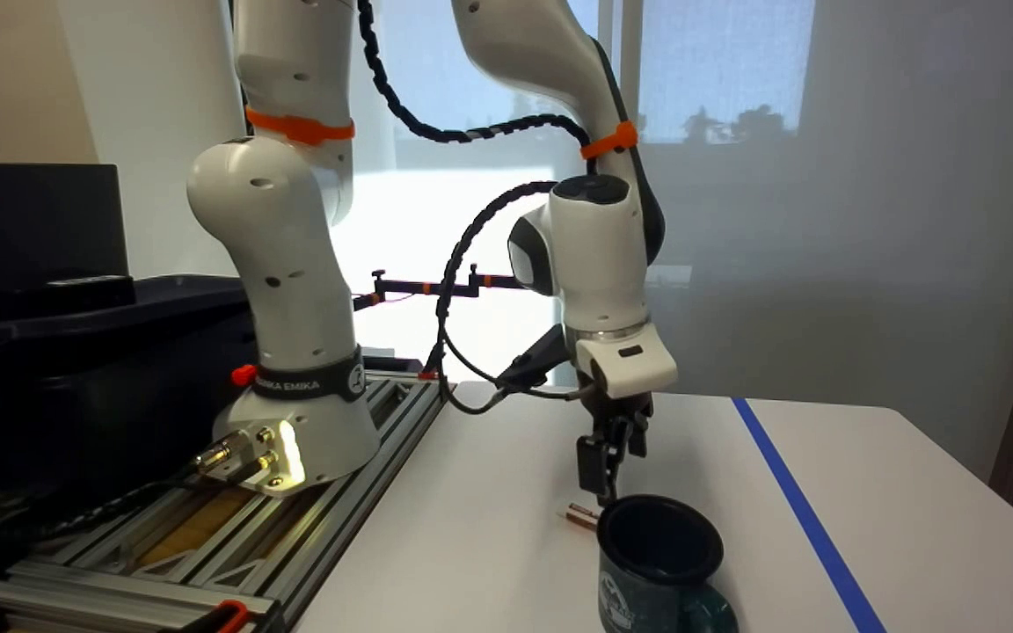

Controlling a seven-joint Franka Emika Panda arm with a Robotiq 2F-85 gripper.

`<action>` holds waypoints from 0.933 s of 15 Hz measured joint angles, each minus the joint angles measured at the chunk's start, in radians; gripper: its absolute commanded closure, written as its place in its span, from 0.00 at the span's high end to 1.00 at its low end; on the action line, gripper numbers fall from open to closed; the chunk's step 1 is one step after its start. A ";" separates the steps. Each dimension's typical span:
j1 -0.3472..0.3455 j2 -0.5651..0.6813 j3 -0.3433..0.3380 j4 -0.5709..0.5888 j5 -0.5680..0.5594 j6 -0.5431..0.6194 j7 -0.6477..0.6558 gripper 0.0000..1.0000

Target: Take the marker out of the cup

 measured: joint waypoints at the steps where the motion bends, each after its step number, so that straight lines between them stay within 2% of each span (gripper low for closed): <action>1: 0.022 -0.004 -0.007 0.001 -0.012 0.017 0.007 1.00; 5: 0.107 -0.007 -0.054 -0.003 -0.051 0.075 0.033 1.00; 8: 0.187 0.017 -0.120 -0.003 -0.052 0.112 0.054 1.00; 14: 0.193 0.029 -0.125 -0.001 -0.052 0.112 0.056 1.00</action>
